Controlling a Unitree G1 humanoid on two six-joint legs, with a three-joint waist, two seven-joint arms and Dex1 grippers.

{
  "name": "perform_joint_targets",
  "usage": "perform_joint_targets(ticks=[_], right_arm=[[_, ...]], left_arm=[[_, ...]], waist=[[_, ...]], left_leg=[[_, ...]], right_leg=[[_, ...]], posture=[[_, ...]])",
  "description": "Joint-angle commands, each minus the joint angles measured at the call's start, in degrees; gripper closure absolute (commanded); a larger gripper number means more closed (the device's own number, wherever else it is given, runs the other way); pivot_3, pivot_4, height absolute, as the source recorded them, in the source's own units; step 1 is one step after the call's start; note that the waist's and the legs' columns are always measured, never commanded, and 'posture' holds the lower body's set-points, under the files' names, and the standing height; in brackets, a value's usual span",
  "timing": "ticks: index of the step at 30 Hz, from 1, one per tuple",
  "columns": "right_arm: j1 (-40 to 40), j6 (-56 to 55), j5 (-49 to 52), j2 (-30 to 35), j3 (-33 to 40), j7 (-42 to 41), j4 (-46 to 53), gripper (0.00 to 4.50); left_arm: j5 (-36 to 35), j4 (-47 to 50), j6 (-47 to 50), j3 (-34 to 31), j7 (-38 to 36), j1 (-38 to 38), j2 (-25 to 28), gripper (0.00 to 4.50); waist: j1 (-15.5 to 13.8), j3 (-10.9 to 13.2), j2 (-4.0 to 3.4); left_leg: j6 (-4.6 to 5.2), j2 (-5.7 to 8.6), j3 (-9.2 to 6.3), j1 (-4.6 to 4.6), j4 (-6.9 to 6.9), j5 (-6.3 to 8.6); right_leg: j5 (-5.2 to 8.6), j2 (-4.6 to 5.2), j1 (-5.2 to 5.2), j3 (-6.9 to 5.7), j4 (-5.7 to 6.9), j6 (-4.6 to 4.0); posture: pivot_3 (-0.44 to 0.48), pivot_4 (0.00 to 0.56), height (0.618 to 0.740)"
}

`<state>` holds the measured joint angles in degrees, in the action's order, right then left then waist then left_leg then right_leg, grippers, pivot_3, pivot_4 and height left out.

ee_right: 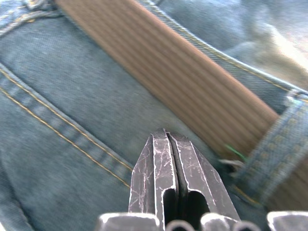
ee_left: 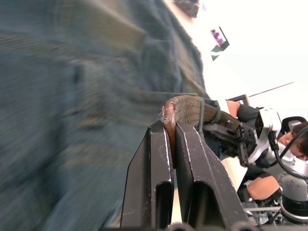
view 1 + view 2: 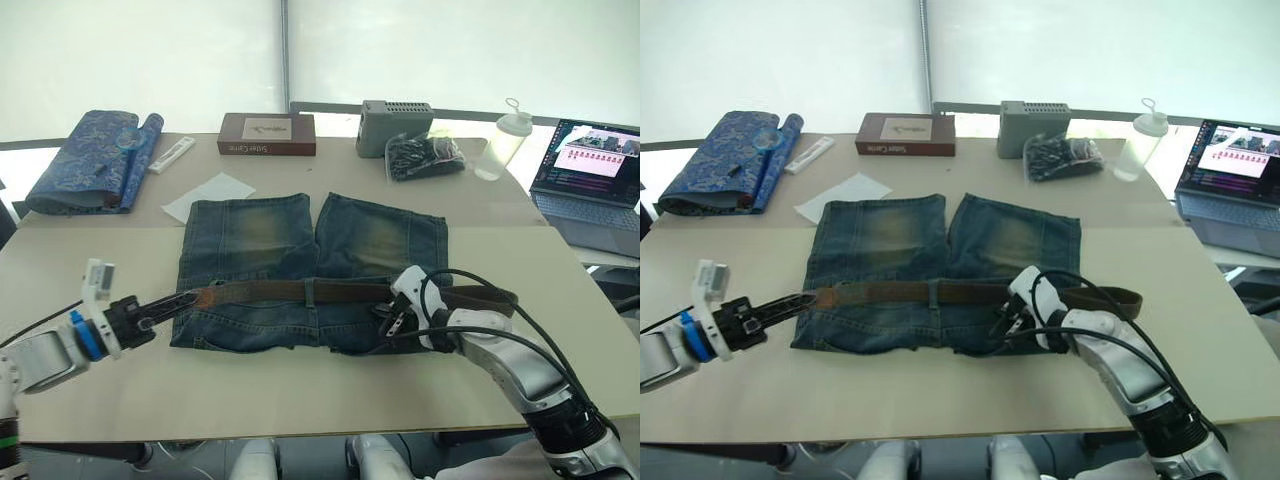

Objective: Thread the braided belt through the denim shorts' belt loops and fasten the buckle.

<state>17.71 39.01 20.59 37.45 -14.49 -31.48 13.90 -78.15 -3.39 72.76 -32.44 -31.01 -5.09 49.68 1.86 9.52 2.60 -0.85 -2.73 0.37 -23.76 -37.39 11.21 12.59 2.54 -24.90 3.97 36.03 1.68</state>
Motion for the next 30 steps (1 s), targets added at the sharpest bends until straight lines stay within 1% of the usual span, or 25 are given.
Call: perform_joint_targets(ticks=[1, 4, 6, 9, 11, 12, 16, 18, 21, 24, 28, 30], right_arm=[[-1.70, 0.34, -3.74, 2.41, 1.75, -0.53, -5.07, 4.42], [-3.07, 0.11, -2.62, 3.21, 3.91, -2.06, -3.84, 4.42], [-4.70, 2.45, 1.57, 4.00, 7.28, -4.87, -0.84, 4.42], [-7.63, 6.91, 7.85, 5.84, 13.32, -7.95, 5.14, 3.56], [-9.32, 8.18, 8.90, 6.25, 17.17, -6.58, 8.15, 2.94], [-9.87, 9.36, 9.06, 6.44, 18.72, -5.52, 9.25, 2.49], [-10.34, 16.35, 10.19, 6.89, 23.49, -1.67, 12.03, 1.18], [-9.03, 20.77, 7.90, 8.86, 21.78, 0.80, 12.11, 1.18], [-6.84, 26.11, 8.27, 8.68, 20.14, 2.13, 10.88, 1.18], [-3.73, 32.19, 11.47, 5.47, 20.30, 2.00, 9.54, 1.18], [-1.47, 34.98, 11.91, 2.86, 19.42, 2.77, 8.64, 1.18], [-0.50, 36.60, 13.09, 1.04, 20.28, 2.92, 8.33, 1.18]], left_arm=[[3.05, -2.37, -0.92, -2.17, -4.65, 1.24, 2.81, 4.50], [5.37, -2.21, -1.76, -1.43, -6.36, 1.70, 2.73, 4.50], [6.80, -1.30, -2.65, -0.64, -6.90, 1.49, 1.82, 4.50], [7.56, -0.36, -3.77, -0.17, -7.00, 0.42, -0.35, 4.50], [7.28, 0.61, -3.98, -0.06, -6.46, -0.46, -2.13, 4.50], [7.15, 1.23, -3.95, 0.06, -6.21, -0.77, -2.96, 4.50], [6.62, 3.45, -3.85, 0.82, -5.04, -1.96, -6.45, 4.50], [6.52, 4.27, -3.83, 1.25, -4.53, -2.40, -7.88, 4.50], [6.83, 4.67, -3.80, 1.52, -4.57, -2.64, -8.76, 4.50], [7.27, 3.96, -4.07, 1.54, -4.83, -3.32, -8.74, 4.50], [7.61, 3.71, -4.22, 1.44, -4.94, -3.65, -8.71, 4.50], [7.71, 3.95, -4.19, 1.41, -4.85, -3.62, -8.81, 4.50]], waist=[[-0.31, -0.10, 0.15], [-1.06, -0.11, 0.17], [-1.59, -0.14, 0.23], [-2.13, -0.14, 0.22], [-2.31, -0.13, 0.22], [-2.29, -0.13, 0.21], [-1.89, -0.12, 0.20], [-1.60, -0.12, 0.20], [-1.09, -0.12, 0.21], [-0.80, -0.12, 0.22], [-0.85, -0.12, 0.21], [-0.85, -0.12, 0.22]], left_leg=[[-0.19, -0.01, 0.00, 0.00, 0.00, 0.12], [-0.27, -0.02, 0.04, -0.02, 0.01, 0.16], [-0.30, -0.03, 0.10, -0.08, 0.01, 0.18], [-0.27, -0.06, 0.23, -0.15, 0.07, 0.16], [-0.10, -0.09, 0.29, -0.44, 0.10, 0.06], [0.00, -0.11, 0.30, -0.57, 0.10, 0.00], [0.01, -0.13, 0.31, -0.58, 0.11, -0.01], [0.02, -0.12, 0.31, -0.55, 0.11, -0.01], [0.02, -0.10, 0.31, -0.52, 0.10, -0.01], [0.03, -0.10, 0.28, -0.50, 0.10, -0.02], [0.03, -0.10, 0.27, -0.49, 0.10, -0.02], [0.03, -0.09, 0.27, -0.51, 0.10, -0.02]], right_leg=[[0.00, 0.01, -0.02, 0.00, -0.02, -0.01], [0.00, 0.07, -0.04, 0.00, -0.07, -0.01], [0.00, 0.12, -0.08, -0.02, -0.10, -0.01], [0.01, 0.16, -0.13, -0.01, -0.12, 0.00], [0.00, 0.15, -0.17, -0.01, -0.08, 0.00], [-0.01, 0.12, -0.30, -0.01, -0.05, -0.01], [0.00, 0.04, -0.34, 0.00, 0.04, 0.00], [0.00, 0.03, -0.30, 0.01, 0.04, 0.00], [-0.01, 0.03, -0.29, 0.04, 0.05, 0.01], [-0.02, -0.03, -0.29, 0.05, 0.08, 0.00], [-0.02, -0.06, -0.29, 0.05, 0.10, 0.01], [-0.02, -0.05, -0.26, 0.06, 0.06, 0.04]], posture=[[0.000, 0.150, 0.718], [0.000, 0.150, 0.718], [0.000, 0.150, 0.718], [0.000, 0.150, 0.718], [0.000, 0.150, 0.718], [0.000, 0.150, 0.718], [0.000, 0.150, 0.718], [0.000, 0.150, 0.718], [0.000, 0.150, 0.718], [0.000, 0.150, 0.718], [0.000, 0.150, 0.718], [0.000, 0.150, 0.718]])
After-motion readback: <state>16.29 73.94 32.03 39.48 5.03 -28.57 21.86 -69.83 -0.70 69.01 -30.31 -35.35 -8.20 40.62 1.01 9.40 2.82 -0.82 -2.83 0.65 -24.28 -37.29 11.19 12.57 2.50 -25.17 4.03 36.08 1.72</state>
